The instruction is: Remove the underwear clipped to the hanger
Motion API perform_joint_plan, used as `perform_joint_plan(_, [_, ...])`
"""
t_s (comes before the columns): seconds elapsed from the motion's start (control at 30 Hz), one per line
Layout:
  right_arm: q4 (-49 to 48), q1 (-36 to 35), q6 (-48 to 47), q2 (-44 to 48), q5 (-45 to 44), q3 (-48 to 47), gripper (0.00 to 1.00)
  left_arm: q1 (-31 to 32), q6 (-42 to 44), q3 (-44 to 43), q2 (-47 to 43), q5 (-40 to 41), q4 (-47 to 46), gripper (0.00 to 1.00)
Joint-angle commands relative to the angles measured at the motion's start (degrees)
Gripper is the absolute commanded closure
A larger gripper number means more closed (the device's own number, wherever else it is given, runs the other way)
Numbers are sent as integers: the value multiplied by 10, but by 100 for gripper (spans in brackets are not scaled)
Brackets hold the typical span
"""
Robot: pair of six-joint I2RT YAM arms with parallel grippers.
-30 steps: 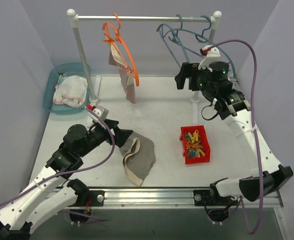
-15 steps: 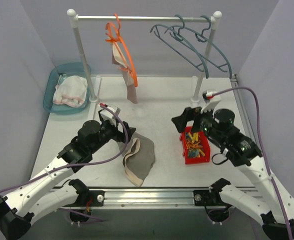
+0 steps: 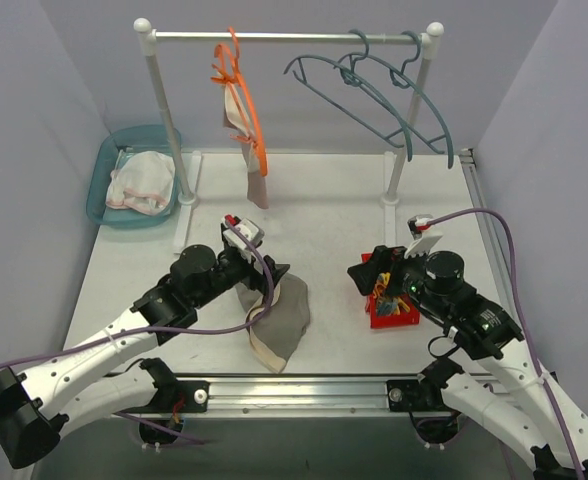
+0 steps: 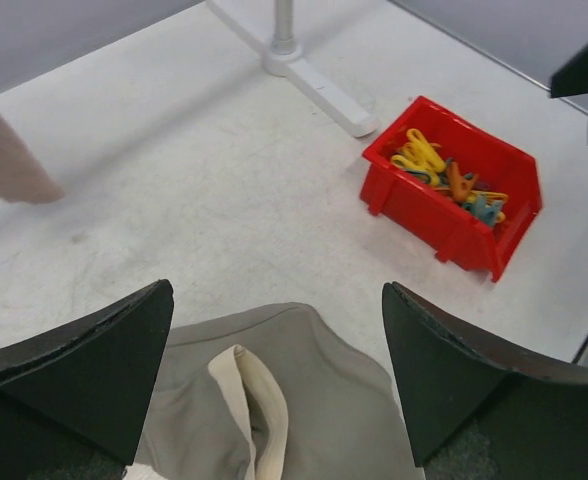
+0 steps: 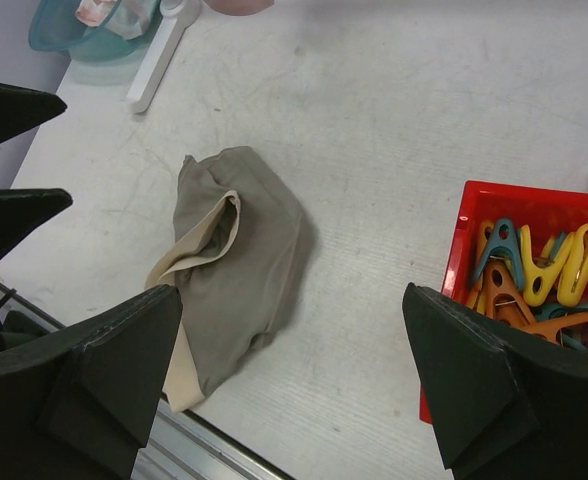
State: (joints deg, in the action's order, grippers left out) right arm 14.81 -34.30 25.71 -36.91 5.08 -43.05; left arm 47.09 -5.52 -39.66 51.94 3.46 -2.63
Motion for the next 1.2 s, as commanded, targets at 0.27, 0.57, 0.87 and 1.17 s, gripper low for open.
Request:
perform_joint_plan(0.27, [-16, -5, 0, -18, -17, 3, 0, -11, 4, -41, 47, -229, -39, 6])
perform_joint_plan(0.57, [-20, -5, -3, -20, -16, 3, 0, -10, 3, -38, 33, -210, -31, 6])
perform_joint_plan(0.87, [-23, -5, -4, -20, -13, 3, 0, -11, 1, -53, 37, -210, -4, 7])
perform_joint_plan(1.17, [-30, -5, -1, -23, -12, 8, 0, -10, -5, -54, 18, -199, 10, 6])
